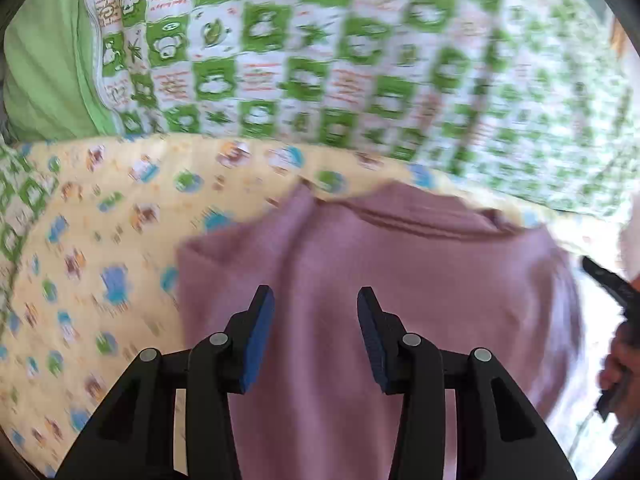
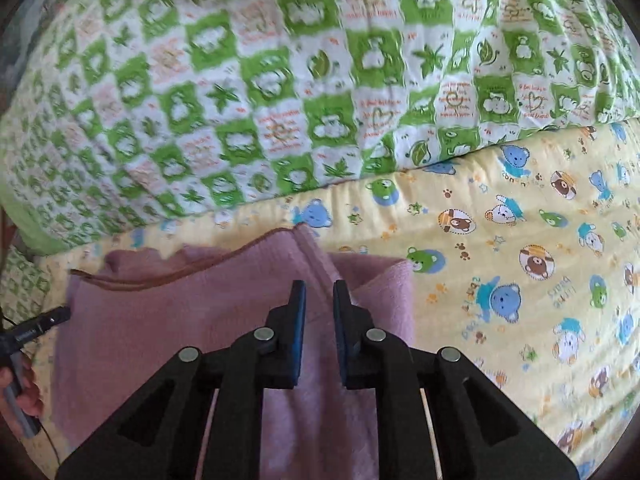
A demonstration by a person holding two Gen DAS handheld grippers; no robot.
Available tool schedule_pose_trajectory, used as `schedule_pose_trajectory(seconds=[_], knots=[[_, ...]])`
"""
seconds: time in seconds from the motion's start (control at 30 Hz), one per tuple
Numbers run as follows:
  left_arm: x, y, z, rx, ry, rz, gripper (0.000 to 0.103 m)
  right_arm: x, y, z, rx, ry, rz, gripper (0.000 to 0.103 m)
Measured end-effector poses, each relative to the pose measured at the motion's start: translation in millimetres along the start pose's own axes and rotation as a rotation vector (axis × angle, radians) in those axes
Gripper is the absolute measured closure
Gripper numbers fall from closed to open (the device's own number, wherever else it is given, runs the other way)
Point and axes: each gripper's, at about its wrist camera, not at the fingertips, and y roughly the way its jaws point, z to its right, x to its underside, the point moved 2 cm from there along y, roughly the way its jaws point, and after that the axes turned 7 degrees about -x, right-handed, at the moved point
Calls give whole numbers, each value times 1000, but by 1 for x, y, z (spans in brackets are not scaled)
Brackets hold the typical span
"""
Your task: Fold small clothes
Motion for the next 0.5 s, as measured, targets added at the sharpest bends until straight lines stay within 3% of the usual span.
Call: schedule_pose_trajectory(seconds=[0.1,0.2,0.3,0.4,0.5], knots=[[28,-17,29,67,18,-25,58,15,-6,-26,-114,-2,-47,78],[43,-8,65,144,46,-71,57,43,2,-59,-242,-33,-139,71],[57,1,93,122,119,-95,57,73,9,-80,-305,-104,-240,70],[60,24,88,7,126,-112,56,89,22,-72,-252,-125,-284,70],[56,36,49,1,17,-126,58,85,20,-26,-121,-19,-240,70]])
